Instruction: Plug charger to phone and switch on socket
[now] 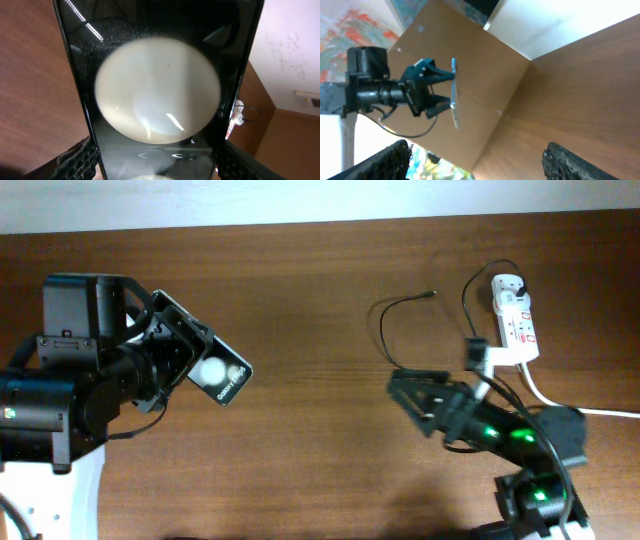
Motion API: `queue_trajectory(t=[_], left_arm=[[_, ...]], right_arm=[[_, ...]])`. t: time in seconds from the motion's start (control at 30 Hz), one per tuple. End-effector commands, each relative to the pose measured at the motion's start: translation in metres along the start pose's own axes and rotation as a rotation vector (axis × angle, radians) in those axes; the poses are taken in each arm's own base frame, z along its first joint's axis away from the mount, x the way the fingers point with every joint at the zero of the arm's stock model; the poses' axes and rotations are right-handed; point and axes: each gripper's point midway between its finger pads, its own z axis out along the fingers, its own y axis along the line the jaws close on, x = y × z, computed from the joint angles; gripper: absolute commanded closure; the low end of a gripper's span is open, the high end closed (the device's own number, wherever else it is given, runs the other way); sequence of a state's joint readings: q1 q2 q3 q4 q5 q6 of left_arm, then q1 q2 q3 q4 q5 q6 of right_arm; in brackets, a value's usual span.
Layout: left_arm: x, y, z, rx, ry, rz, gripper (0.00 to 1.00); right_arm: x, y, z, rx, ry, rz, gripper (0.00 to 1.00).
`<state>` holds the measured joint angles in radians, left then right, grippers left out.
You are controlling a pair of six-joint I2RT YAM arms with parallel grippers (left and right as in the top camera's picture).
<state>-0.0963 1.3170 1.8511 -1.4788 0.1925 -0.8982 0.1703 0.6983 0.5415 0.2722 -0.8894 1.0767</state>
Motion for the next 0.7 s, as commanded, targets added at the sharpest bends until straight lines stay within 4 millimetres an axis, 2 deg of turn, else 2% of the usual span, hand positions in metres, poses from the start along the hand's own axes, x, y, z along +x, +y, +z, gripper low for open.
queue_trajectory(t=[0.0,0.03,0.1,0.23,0.37,0.43,0.57,0.67], left_arm=[[0.001,-0.004,-0.004,0.022,-0.002,-0.024,0.38],[0.001,-0.004,-0.004,0.022,-0.001,-0.035,0.38],[0.001,-0.004,-0.004,0.023,-0.001,-0.084,0.38],[-0.003,-0.008,0.003,0.022,0.001,-0.119,0.38],[-0.004,-0.01,0.025,-0.009,0.062,-0.134,0.38],[-0.004,-0.011,0.035,-0.024,0.086,-0.14,0.39],[-0.003,-0.012,0.037,-0.027,0.092,-0.137,0.38],[0.008,-0.028,0.039,0.014,0.105,-0.079,0.38]], right_arm=[[0.013,0.002,0.044,0.015,0.002,-0.066,0.12],[0.023,-0.001,0.061,0.038,-0.013,-0.066,0.1],[0.034,0.001,0.084,0.035,-0.038,-0.076,0.06],[0.054,0.007,0.127,-0.084,-0.048,-0.08,0.06],[0.06,0.009,0.145,-0.128,-0.046,-0.066,0.11],[0.053,0.013,0.147,-0.126,-0.076,-0.067,0.14],[0.044,0.012,0.156,-0.111,-0.105,-0.065,0.2],[0.039,0.015,0.17,-0.117,-0.106,-0.066,0.22]])
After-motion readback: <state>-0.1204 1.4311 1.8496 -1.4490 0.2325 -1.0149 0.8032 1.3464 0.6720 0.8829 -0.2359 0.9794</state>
